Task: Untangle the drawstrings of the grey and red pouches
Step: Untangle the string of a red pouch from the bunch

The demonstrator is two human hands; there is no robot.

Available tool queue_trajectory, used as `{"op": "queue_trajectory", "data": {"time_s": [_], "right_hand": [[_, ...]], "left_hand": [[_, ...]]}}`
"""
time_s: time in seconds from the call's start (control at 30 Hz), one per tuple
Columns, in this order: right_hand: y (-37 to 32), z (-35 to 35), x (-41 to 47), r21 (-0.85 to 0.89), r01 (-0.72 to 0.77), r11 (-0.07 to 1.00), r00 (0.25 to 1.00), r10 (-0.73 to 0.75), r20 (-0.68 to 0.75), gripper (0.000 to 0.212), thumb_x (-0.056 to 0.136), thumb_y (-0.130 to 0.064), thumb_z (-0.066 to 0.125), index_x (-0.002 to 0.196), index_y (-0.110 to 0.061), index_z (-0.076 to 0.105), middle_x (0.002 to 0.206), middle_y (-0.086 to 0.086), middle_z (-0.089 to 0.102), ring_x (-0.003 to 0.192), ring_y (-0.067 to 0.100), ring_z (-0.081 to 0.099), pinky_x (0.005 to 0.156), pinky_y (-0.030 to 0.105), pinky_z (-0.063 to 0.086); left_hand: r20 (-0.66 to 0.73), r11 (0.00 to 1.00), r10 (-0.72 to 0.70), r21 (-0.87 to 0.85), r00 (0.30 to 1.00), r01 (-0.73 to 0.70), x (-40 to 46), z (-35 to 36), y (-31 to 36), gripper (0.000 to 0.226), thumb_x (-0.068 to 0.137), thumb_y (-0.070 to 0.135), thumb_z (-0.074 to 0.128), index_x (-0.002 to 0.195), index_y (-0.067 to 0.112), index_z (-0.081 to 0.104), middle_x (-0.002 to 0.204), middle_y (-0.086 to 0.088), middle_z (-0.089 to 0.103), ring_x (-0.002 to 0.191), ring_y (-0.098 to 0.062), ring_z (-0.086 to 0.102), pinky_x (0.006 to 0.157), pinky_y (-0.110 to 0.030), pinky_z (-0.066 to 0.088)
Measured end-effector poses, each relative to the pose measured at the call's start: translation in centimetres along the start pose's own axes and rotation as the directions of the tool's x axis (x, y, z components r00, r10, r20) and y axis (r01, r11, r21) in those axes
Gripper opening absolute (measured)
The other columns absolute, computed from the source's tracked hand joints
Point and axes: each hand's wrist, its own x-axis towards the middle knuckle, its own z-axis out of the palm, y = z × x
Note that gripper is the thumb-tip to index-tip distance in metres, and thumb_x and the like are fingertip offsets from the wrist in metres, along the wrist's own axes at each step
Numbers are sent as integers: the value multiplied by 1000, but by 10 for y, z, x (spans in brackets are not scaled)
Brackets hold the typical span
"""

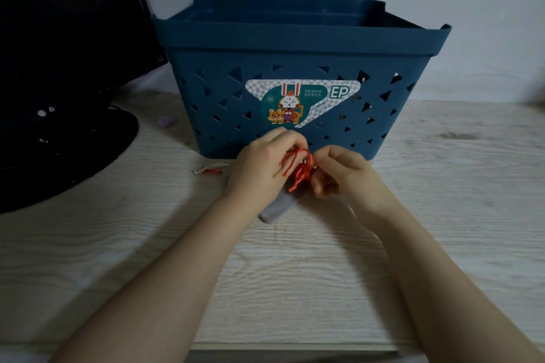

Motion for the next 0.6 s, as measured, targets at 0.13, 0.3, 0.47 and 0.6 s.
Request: {"op": "queue_trajectory", "data": {"time_s": [0.13, 0.3, 0.47, 0.6], "right_hand": [[3, 1, 1, -60, 78, 995, 997, -79, -13, 14, 93, -8, 52, 97, -15, 62, 51, -4, 53, 50, 7, 44, 51, 16, 37], [-1, 4, 0, -56, 91, 994, 994, -94, -60, 19, 91, -1, 52, 79, -11, 63, 50, -6, 53, 49, 4, 46, 50, 14, 39], [-10, 3, 0, 127, -58, 990, 989, 74, -125, 27, 91, -2, 39, 69, -12, 49, 54, 3, 47, 50, 14, 44, 47, 20, 39], [-14, 0, 2, 460, -246, 853, 963, 270, 15, 29, 90, -16, 28, 62, -17, 30, 52, -1, 36, 52, 14, 34, 48, 25, 26]], "left_hand": [[-45, 998, 12, -56, 999, -15, 1, 1, 0, 14, 84, 27, 55, 87, 15, 62, 91, 8, 48, 81, -10, 54, 70, -35, 46], [-24, 993, 18, -114, 1000, -21, 2, 3, -1, 17, 84, 20, 59, 88, 8, 70, 85, -1, 57, 79, -8, 55, 72, -25, 46], [-22, 983, 36, -177, 999, -39, 2, 7, -1, 17, 83, 9, 61, 95, 4, 72, 85, -5, 60, 81, -8, 56, 73, -12, 43], [-14, 985, 44, -164, 999, -46, 2, 7, -2, 16, 83, 9, 60, 92, 2, 72, 85, 0, 58, 81, -3, 54, 74, -7, 40]]}}
